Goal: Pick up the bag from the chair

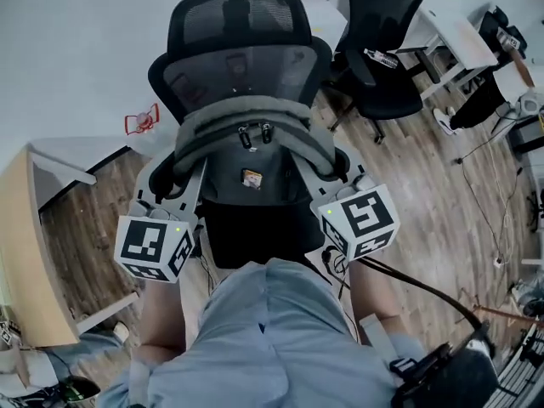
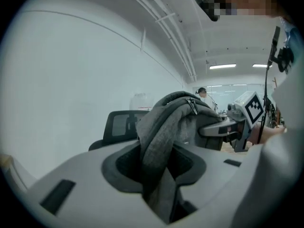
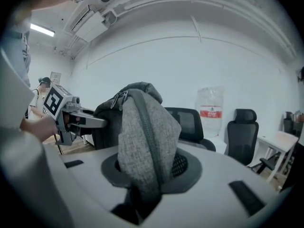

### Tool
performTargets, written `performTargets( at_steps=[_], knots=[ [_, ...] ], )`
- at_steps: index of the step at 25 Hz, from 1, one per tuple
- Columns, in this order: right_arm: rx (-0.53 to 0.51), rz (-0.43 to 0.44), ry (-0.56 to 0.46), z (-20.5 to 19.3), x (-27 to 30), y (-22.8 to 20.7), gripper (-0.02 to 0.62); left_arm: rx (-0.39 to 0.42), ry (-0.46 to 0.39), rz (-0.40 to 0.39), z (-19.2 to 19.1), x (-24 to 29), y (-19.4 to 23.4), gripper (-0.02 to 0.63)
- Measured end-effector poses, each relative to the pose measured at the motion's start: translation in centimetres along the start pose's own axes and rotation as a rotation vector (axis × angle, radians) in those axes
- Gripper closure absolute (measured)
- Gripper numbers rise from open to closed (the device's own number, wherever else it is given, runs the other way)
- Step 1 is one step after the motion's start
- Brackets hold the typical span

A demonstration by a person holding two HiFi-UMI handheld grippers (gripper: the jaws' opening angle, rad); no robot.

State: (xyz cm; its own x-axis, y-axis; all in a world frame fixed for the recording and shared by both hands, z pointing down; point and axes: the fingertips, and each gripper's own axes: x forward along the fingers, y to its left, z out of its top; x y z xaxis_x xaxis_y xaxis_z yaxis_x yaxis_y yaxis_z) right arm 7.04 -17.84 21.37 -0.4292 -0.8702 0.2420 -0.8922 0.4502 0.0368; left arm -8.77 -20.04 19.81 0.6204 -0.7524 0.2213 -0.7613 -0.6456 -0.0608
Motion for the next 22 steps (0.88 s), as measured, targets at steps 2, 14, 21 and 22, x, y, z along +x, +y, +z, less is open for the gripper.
performTargets(
  at_steps=[2, 14, 21, 22],
  knots=[
    [-0.016, -0.017, -0.023, 1.6, -0.6, -0.4, 0.502, 0.014, -0.027, 0.000, 1.8, -0.1, -0.2, 0.472],
    [-0.038, -0.080, 0.007, 1.6, -2.6, -1.3, 0.505, -0.007, -0.027, -0.060, 2.0, 0.8, -1.9, 0.471],
    [-0.027, -0.091, 0.014, 1.1, -3.3, -1.6, 0.503, -0.008, -0.021, -0.070, 1.9, 1.0, -2.6, 0.472],
    [-0.025, -0.091, 0.013, 1.1, -3.3, -1.6, 0.505, -0.007, -0.020, -0.069, 1.9, 1.0, -2.6, 0.472]
  ],
)
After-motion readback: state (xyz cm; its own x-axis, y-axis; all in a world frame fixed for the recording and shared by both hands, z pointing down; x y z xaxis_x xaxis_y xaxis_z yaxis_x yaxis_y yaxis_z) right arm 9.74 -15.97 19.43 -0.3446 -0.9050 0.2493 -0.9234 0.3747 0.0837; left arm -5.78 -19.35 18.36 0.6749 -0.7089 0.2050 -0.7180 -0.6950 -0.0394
